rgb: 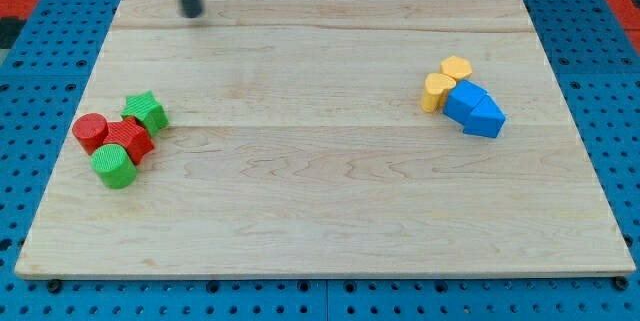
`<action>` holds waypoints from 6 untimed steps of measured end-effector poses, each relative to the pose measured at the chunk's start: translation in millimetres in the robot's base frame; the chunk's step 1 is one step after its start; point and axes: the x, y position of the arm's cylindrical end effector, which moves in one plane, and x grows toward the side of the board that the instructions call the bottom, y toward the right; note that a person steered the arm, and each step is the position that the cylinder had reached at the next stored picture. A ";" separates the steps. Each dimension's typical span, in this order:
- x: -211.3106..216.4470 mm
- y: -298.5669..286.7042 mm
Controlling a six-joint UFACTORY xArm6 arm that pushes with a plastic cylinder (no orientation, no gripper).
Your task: Move your hand closer to the red circle
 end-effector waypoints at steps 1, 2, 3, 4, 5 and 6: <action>62.6 -75.0; 62.6 -75.0; 122.9 -74.9; 172.1 -74.9; 173.8 -75.0; 226.0 -73.5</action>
